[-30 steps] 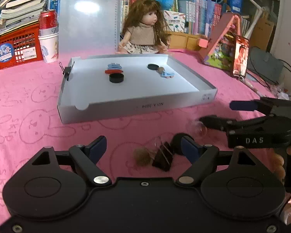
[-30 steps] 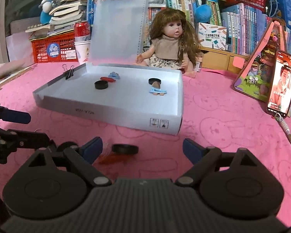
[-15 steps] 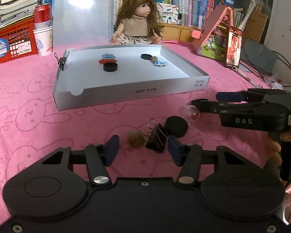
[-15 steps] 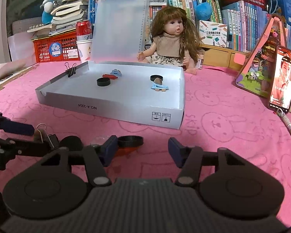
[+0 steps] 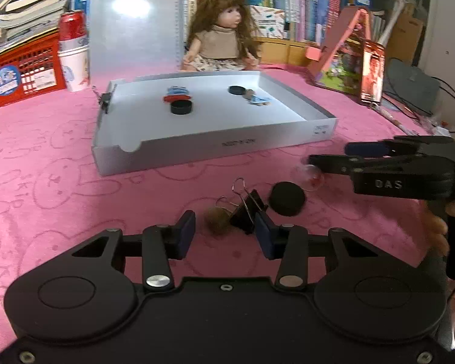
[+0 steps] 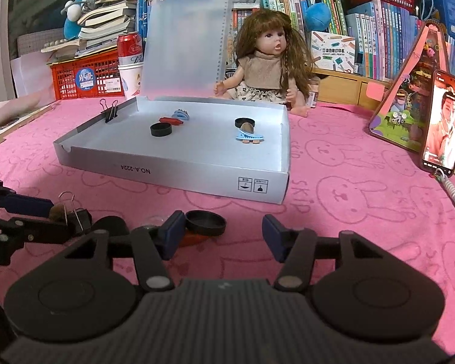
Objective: Organize rigid objects
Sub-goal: 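Reach the left tool to the black binder clip while the right tool reaches the black lid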
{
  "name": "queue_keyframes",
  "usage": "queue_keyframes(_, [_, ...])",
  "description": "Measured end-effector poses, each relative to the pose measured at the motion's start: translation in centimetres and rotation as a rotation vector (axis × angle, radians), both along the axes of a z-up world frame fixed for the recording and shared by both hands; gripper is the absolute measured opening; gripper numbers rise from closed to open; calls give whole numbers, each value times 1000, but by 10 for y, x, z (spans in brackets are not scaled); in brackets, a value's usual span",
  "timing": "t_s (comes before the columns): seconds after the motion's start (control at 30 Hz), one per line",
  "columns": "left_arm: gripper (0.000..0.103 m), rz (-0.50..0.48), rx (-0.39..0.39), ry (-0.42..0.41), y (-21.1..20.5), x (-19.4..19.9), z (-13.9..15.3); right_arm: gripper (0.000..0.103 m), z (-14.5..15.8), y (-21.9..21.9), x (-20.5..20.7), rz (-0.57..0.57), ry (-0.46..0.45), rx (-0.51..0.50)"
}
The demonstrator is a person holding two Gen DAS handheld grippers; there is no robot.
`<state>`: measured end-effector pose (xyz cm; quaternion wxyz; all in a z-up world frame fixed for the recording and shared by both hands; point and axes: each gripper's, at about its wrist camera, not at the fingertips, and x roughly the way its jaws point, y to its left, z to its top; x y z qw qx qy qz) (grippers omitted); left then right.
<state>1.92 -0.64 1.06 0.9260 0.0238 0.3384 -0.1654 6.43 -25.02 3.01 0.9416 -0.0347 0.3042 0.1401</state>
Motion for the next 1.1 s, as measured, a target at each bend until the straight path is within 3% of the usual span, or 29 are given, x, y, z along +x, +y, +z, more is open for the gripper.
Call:
queue_keyframes(0.33, [42,85,27,-17,16,9,2,66,-1,1,1,-5,2,7])
queue_keyframes(0.47, [42,64,-9,-5,15,7,3,63,-1,1,2,-4,8,16])
queue_keyframes(0.77, [40,18,4,-104,-8,-11,17,58,-2,3,3,-6,12,26])
queue_keyframes(0.93, [36,-48,-19,-36,-14,-17,15,58,-2,3,3,-11,12,31])
queue_keyframes(1.1, [36,5,-34,27,-17,-7,3,58,-2,3,2,-15,9,31])
